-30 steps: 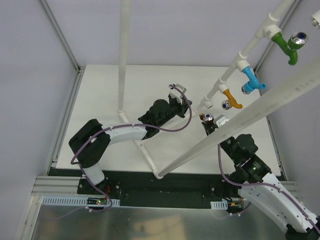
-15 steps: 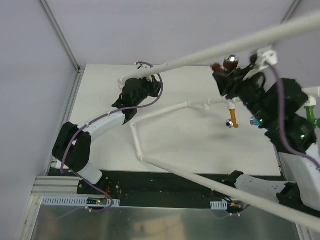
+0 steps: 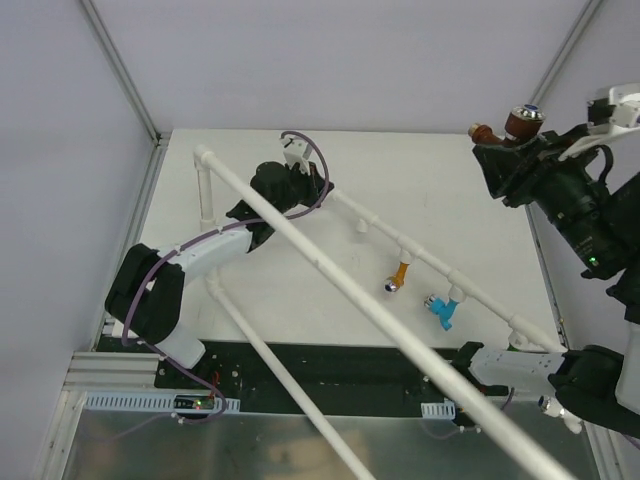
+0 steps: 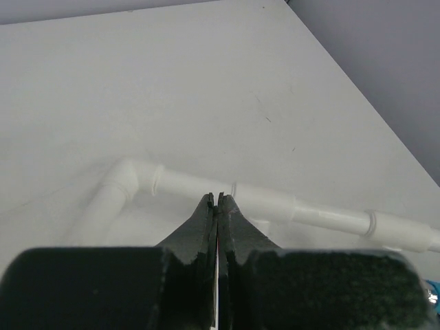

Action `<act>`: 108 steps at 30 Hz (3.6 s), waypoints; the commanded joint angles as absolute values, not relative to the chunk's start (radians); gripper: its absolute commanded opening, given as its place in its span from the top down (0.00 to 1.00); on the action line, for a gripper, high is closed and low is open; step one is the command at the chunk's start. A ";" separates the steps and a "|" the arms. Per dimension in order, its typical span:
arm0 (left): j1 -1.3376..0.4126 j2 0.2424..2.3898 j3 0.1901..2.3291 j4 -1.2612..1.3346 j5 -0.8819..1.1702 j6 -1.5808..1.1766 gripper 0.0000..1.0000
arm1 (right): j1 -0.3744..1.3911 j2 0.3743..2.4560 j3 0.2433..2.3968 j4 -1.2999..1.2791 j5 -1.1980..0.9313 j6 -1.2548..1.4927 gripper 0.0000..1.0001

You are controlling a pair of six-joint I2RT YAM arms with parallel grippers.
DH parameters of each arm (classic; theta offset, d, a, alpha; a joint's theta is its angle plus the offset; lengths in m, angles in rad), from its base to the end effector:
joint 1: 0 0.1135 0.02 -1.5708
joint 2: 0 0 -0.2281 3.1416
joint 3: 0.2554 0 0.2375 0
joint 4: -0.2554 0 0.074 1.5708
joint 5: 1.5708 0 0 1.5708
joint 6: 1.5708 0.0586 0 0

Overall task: Install the water faucets
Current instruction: Place the water faucet at the center of the board.

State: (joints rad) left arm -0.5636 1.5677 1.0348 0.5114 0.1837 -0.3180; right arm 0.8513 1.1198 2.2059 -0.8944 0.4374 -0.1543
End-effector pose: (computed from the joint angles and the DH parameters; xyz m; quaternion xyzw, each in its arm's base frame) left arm 0.3149 -0.2117 0.2737 0.1508 0.6984 -0.3565 0.6020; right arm 0.0841 0.0583 0.5743 -0.1526 0.6248 0.1275 0.7550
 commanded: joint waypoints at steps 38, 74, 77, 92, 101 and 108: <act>-0.569 1.459 0.761 0.586 0.296 -0.233 0.90 | 0.861 0.773 1.140 -0.454 0.580 0.051 1.00; -0.911 1.135 0.473 0.523 -0.029 0.003 0.45 | 0.788 0.785 0.850 -0.405 0.240 0.270 1.00; -0.911 1.091 0.459 0.473 -0.083 -0.078 0.45 | 0.788 0.860 0.838 -0.356 0.088 0.268 1.00; -0.911 0.841 0.362 0.348 -0.106 -0.123 0.44 | 0.836 1.382 0.790 -0.020 0.011 0.350 0.73; -0.913 0.810 0.365 0.308 -0.075 -0.077 0.44 | 0.854 1.350 0.819 -0.073 0.101 0.328 0.12; -0.945 0.804 0.377 0.305 0.101 0.061 0.45 | 0.839 1.108 0.845 -0.118 0.169 0.356 0.11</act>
